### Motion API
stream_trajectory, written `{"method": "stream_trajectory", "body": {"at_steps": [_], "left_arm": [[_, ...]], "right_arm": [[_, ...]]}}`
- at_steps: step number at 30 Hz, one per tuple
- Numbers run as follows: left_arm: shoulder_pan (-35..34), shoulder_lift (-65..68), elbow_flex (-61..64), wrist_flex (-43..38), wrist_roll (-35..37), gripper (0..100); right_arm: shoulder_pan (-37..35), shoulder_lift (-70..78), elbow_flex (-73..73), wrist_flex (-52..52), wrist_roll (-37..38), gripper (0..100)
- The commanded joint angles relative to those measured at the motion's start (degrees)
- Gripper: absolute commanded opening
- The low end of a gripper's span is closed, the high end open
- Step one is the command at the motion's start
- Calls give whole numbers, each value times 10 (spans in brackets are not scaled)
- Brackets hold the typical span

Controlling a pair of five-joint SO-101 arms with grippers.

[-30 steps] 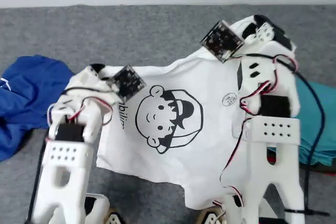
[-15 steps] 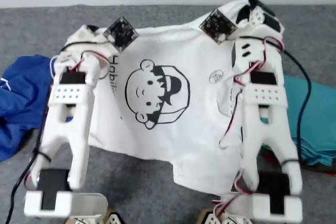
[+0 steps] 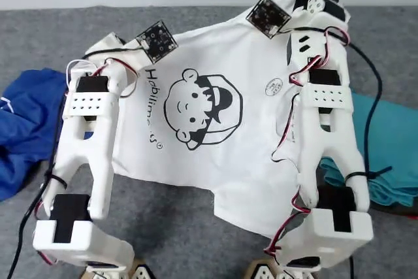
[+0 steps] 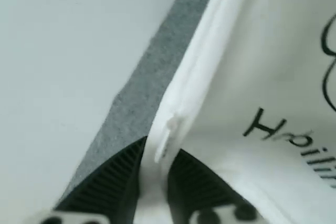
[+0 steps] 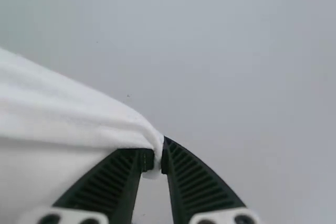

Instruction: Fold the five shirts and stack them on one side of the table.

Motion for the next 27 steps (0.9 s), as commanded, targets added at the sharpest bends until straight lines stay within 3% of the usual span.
{"method": "stream_trajectory", "body": {"at_steps": [1,5,18,27], "left_arm": [[-6,-7,-31,32,-18,15],[-6,-7,-31,73,-37,15],[-6,-2,-29,207,-37,15],[-6,0,-16,302,-33,15]], "right_arm": [[2,-11,-40,-7,11,10],[2,-36,-40,65,11,10],[-8,-191,-38,640,3,11],[-13,-218,-40,892,-105,13]]}}
